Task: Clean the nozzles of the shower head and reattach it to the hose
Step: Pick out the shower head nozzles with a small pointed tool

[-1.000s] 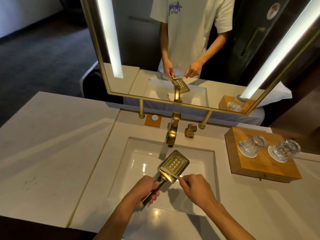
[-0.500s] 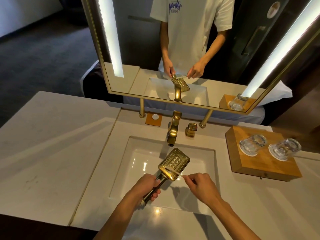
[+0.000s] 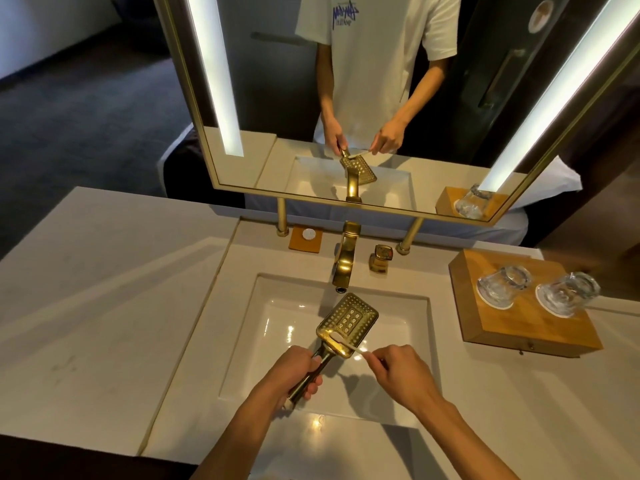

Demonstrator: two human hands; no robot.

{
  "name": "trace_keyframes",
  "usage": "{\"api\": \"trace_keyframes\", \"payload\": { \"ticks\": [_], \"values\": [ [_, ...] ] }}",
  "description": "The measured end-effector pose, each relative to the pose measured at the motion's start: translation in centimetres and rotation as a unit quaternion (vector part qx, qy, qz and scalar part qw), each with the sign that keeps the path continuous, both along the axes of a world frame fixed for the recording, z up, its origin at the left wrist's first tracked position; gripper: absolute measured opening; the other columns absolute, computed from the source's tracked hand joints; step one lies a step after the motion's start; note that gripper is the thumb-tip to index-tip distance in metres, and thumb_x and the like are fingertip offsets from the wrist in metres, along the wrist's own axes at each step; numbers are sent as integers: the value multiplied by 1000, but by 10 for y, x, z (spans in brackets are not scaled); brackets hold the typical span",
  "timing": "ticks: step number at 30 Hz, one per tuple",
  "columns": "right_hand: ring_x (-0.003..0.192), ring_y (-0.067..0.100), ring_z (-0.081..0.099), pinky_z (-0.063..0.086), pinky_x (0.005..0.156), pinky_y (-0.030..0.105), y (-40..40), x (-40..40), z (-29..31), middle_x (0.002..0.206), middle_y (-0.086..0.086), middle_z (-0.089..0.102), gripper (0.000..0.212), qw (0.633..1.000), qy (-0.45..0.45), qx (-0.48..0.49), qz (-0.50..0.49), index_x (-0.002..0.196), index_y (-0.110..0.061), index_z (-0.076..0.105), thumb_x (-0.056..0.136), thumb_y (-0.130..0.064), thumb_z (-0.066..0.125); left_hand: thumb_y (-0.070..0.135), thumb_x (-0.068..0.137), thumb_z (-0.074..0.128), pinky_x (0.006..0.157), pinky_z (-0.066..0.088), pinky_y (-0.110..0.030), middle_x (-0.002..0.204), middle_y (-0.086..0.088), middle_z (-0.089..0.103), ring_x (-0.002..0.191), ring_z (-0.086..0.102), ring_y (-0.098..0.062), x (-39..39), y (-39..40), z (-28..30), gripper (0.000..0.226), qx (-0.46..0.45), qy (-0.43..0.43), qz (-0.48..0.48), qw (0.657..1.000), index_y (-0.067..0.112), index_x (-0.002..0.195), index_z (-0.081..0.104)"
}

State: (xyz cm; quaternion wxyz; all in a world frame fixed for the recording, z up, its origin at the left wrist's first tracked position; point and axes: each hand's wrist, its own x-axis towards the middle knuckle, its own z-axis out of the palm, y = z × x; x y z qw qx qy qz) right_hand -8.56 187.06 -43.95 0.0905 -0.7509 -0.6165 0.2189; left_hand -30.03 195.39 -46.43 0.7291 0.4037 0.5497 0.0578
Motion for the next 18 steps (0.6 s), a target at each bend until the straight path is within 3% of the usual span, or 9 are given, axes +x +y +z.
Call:
{"api": "trace_keyframes", "payload": {
  "ticks": [5,10,15,18],
  "values": [
    [49,13,46,36,50,28,4,12,10,50,-8,47,52,999,-38,4,-28,53,-26,47,98,-52,44,13,99,46,45,45,-27,65,-10,65,48,56,-17,1,1,4,20,4,0,-13,1000,1,95,61],
    [48,11,44,33,50,23,1,-3,6,51,-9,45,51,1000,23,-2,-13,51,-29,44,98,-49,46,12,100,45,46,44,-28,68,-12,64,49,56,-19,-1,7,7,21,15,-2,-14,1000,-1,98,61],
    [53,12,49,40,53,27,6,6,16,57,-8,52,49,999,-46,-1,-21,59,-25,53,99,-51,42,13,100,44,47,45,-28,66,-10,65,49,56,-18,3,3,9,21,18,18,-17,1000,1,94,61],
    [48,8,43,29,47,18,3,-6,11,52,-13,44,50,1000,-4,0,-7,53,-32,42,99,-50,43,13,100,44,47,45,-28,66,-10,64,49,55,-17,3,3,10,22,20,20,-9,1000,0,97,61]
  ]
}}
